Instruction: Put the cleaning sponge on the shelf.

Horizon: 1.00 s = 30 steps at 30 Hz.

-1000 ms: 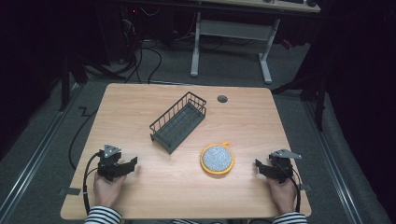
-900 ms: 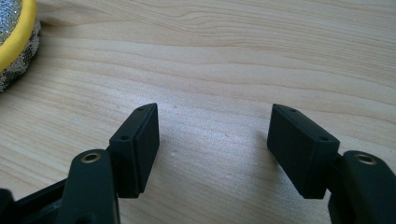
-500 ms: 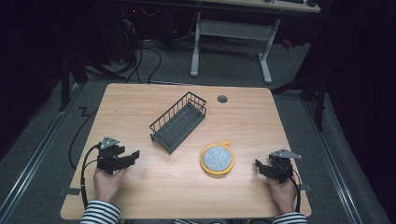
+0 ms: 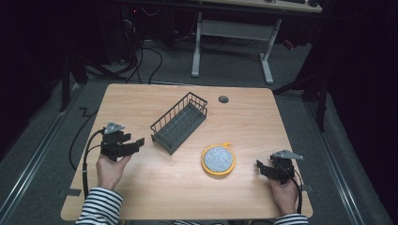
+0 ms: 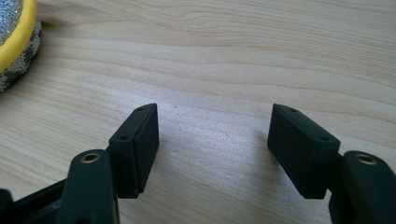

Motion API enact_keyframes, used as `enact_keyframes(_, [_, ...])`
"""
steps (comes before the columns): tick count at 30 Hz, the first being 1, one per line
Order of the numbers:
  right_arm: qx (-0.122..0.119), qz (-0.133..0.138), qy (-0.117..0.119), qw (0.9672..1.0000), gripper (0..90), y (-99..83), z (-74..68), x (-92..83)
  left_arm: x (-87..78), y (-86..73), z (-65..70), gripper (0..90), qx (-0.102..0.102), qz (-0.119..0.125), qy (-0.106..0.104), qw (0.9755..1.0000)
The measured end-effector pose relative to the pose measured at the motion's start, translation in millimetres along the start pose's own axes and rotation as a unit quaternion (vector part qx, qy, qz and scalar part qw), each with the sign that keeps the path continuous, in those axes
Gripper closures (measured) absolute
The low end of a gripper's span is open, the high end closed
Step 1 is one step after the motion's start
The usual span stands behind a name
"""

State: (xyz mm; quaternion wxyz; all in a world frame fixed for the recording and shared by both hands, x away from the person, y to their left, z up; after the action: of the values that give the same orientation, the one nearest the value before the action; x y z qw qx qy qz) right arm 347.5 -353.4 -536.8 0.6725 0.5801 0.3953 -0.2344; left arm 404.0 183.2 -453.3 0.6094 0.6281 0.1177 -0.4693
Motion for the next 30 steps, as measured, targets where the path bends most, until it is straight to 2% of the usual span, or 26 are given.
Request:
enact_keyframes(1, [0.000, 0.000, 0.000, 1.0000, 34.2, 0.0, 0.0, 0.0, -0.2, 8.0, 3.5, 39.9, 0.005, -0.004, -0.001, 1.0000])
enact_keyframes(8, [0.000, 0.000, 0.000, 1.0000, 34.2, 0.0, 0.1, 0.0, 1.3, 30.2, 10.5, 40.6, 0.023, -0.015, 0.003, 0.9996])
enact_keyframes(14, [0.000, 0.000, 0.000, 1.0000, 34.2, 0.0, 0.1, 0.0, 3.9, 44.9, 13.0, 41.0, 0.026, -0.019, 0.004, 0.9995])
enact_keyframes(16, [0.000, 0.000, 0.000, 1.0000, 34.1, 0.0, 0.1, 0.0, 8.2, 53.6, 15.8, 41.7, 0.034, -0.026, 0.011, 0.9990])
enact_keyframes(20, [0.000, 0.000, 0.000, 1.0000, 34.2, 0.0, 0.1, 0.0, 13.9, 62.1, 18.1, 43.2, 0.036, -0.033, 0.014, 0.9987])
enact_keyframes(23, [0.000, 0.000, 0.001, 1.0000, 34.0, -0.1, 0.1, 0.0, 23.8, 72.0, 20.8, 43.9, 0.040, -0.044, 0.024, 0.9979])
enact_keyframes(30, [0.000, 0.000, 0.001, 1.0000, 34.0, -0.1, 0.2, -0.1, 42.4, 80.0, 20.8, 46.8, 0.046, -0.065, 0.035, 0.9962])
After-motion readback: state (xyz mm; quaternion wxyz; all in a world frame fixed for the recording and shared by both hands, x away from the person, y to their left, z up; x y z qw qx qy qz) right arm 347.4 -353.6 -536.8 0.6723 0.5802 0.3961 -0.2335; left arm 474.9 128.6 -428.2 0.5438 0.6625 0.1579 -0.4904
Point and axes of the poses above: each handheld gripper's, and its own axes: x roughly forward along the jaws, y roughly out of its top, z roughly to its right, the point moved 1 cm from there along x, roughly forward along the jaws, and after that the axes turned 10 degrees about -z, right-handed, at the moved point
